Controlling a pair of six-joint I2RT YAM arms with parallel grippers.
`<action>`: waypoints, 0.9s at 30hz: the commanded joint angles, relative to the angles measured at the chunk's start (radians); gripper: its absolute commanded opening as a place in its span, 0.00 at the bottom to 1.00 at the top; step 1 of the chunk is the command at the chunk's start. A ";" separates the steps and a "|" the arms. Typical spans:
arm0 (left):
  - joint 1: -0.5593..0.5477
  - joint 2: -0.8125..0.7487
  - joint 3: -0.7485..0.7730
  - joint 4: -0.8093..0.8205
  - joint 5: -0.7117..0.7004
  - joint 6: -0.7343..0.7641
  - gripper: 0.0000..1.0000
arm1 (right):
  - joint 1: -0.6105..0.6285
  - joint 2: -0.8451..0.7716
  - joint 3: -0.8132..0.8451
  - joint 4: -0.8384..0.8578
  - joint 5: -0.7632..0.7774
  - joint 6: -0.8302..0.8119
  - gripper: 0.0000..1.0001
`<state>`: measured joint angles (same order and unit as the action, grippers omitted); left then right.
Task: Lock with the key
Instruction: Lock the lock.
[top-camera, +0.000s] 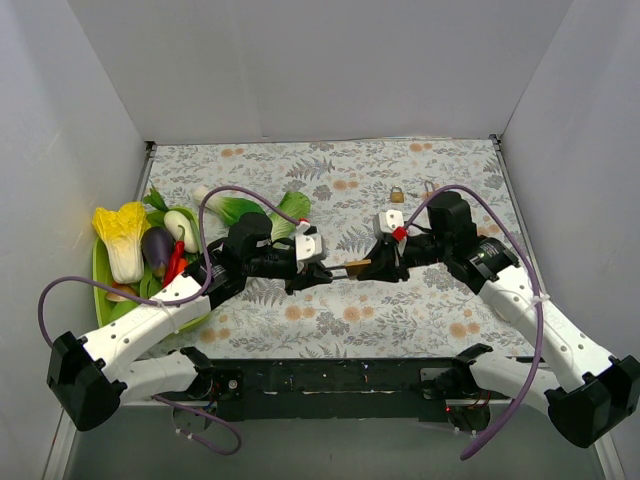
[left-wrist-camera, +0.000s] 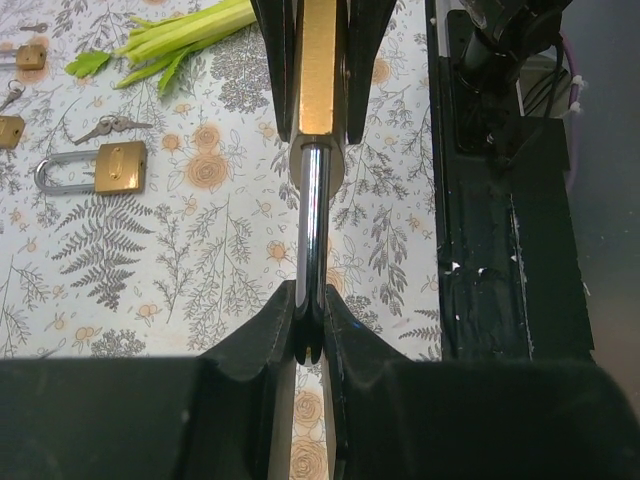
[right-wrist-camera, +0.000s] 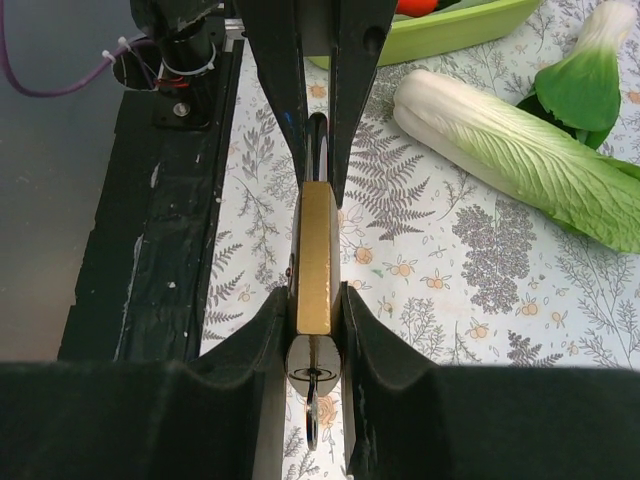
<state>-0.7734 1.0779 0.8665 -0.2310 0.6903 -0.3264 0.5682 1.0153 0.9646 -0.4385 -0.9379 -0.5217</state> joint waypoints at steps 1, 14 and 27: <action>-0.015 -0.001 0.048 0.194 0.028 -0.031 0.00 | 0.047 0.011 0.039 0.164 -0.148 0.071 0.01; -0.015 0.011 0.071 0.344 0.155 -0.267 0.00 | 0.108 0.005 -0.023 0.251 -0.093 0.042 0.01; -0.067 0.025 0.114 0.463 0.152 -0.295 0.00 | 0.140 0.043 -0.113 0.429 -0.139 0.270 0.01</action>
<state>-0.7574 1.0969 0.8646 -0.1902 0.7509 -0.5571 0.5980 1.0080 0.8833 -0.2306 -0.9543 -0.3092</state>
